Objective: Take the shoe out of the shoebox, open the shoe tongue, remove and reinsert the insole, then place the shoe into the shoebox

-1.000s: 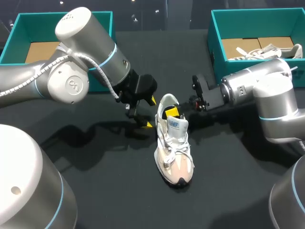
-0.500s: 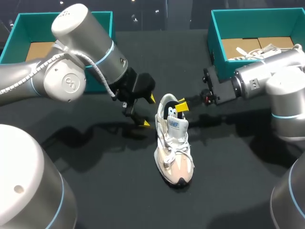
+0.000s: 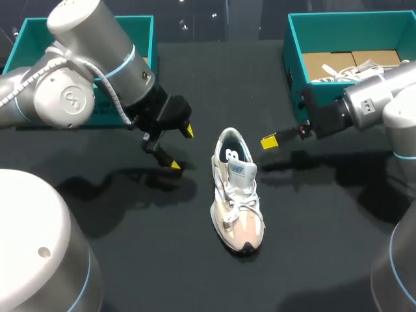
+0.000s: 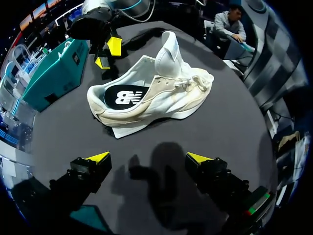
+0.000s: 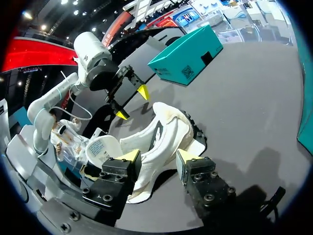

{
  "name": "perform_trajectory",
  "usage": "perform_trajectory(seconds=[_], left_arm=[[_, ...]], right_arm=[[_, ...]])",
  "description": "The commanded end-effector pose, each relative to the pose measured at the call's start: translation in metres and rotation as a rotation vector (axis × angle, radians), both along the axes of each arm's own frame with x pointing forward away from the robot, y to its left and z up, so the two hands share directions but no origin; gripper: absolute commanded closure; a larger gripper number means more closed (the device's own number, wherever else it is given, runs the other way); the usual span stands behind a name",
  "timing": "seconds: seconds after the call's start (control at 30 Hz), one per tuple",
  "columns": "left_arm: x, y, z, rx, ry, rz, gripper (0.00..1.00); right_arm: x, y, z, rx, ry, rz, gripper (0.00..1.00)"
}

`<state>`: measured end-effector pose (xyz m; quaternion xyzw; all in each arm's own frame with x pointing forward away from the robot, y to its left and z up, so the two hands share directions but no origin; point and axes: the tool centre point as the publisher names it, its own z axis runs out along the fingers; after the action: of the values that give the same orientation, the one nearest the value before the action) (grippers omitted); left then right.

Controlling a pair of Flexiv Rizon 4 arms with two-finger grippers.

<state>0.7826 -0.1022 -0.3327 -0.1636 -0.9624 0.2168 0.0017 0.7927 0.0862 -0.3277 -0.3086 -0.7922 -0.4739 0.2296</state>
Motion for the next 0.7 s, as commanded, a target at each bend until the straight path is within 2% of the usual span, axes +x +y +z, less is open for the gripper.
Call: perform_trajectory(seconds=[0.03, 0.2, 0.33, 0.4, 0.43, 0.47, 0.57, 0.6, 0.7], left_arm=[[-0.004, 0.022, 0.021, 0.002, -0.005, -0.027, 0.0], [0.002, 0.042, 0.032, 0.023, -0.016, -0.056, 0.0], [0.007, 0.058, 0.045, 0.03, -0.027, -0.061, 0.0], [0.012, 0.069, 0.052, 0.048, -0.036, -0.075, 0.0], [0.015, 0.075, 0.056, 0.06, -0.037, -0.087, 0.0], [0.018, 0.085, 0.062, 0.069, -0.027, -0.119, 0.0], [0.018, 0.085, 0.062, 0.069, -0.027, -0.119, 0.0], [0.018, 0.085, 0.062, 0.069, -0.027, -0.119, 0.0], [0.018, 0.085, 0.062, 0.069, -0.027, -0.119, 0.0]], right_arm=[[-0.008, -0.026, 0.024, -0.102, -0.006, -0.044, 0.55], [-0.005, -0.041, 0.041, -0.19, -0.001, -0.063, 0.55], [-0.005, -0.046, 0.054, -0.26, 0.01, -0.075, 0.57], [-0.005, -0.047, 0.062, -0.326, 0.006, -0.086, 0.65], [-0.005, -0.046, 0.066, -0.348, 0.006, -0.093, 0.75], [-0.005, -0.045, 0.072, -0.397, 0.003, -0.106, 1.0], [-0.007, -0.041, 0.082, -0.524, 0.034, -0.155, 1.0], [-0.008, -0.038, 0.087, -0.604, 0.05, -0.19, 1.0], [-0.008, -0.038, 0.087, -0.604, 0.05, -0.19, 1.0]])
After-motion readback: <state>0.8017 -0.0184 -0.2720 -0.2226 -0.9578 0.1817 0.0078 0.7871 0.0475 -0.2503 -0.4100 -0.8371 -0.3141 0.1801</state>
